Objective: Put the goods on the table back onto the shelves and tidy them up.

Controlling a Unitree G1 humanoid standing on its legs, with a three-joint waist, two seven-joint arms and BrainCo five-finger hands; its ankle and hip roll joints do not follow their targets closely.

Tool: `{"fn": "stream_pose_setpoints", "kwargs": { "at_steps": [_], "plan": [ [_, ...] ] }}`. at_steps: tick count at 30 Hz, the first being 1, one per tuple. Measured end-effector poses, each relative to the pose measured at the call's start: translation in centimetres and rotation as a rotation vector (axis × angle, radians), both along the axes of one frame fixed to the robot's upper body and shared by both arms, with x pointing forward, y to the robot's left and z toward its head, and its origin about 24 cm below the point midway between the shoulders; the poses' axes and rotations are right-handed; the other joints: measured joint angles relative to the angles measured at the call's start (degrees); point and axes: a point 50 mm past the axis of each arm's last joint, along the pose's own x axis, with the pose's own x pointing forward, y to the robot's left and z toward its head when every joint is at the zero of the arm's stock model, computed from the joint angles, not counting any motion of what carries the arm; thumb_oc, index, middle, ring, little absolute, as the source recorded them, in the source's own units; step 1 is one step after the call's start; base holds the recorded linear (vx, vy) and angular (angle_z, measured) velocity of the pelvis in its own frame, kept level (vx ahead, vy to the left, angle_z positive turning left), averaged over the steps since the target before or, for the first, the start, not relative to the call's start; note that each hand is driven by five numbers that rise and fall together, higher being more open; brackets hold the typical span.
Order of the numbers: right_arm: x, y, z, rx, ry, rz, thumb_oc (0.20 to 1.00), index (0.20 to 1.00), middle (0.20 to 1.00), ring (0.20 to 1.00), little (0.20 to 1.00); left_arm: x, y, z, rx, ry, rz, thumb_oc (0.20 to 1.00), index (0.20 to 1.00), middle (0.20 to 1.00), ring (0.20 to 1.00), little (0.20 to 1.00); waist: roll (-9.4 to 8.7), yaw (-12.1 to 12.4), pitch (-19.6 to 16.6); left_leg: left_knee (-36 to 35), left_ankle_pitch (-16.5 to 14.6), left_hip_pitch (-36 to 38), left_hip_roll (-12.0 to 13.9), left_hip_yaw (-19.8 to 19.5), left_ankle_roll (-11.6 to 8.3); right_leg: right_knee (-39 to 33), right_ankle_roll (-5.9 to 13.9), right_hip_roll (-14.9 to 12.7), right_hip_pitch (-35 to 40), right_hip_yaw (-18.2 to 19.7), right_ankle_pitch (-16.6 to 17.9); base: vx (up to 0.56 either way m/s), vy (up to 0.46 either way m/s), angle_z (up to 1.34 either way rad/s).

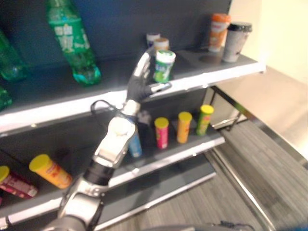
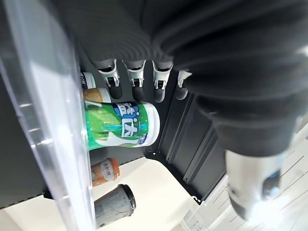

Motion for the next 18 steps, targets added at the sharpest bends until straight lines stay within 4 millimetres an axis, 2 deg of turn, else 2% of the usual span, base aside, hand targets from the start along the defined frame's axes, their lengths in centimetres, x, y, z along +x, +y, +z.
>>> {"fn": "stream_pose_setpoints", "kwargs": {
  "at_steps": [18],
  "plan": [
    [-0.4, -0.1, -0.1, -0.007, 0.009, -0.004, 1.000, 1.000, 1.000, 1.000, 1.000, -0.9, 1.2, -0.7, -0.061, 0.016, 0.024, 1.000, 1.000, 1.000, 1.000, 1.000, 0.21, 0.0, 0.0, 0.0, -0.1, -0.1, 0.1, -1.0, 0.00, 0.0, -0.28, 0.0, 0.1, -1.0, -0.1, 0.00, 0.001, 0.02]
  ]
}}
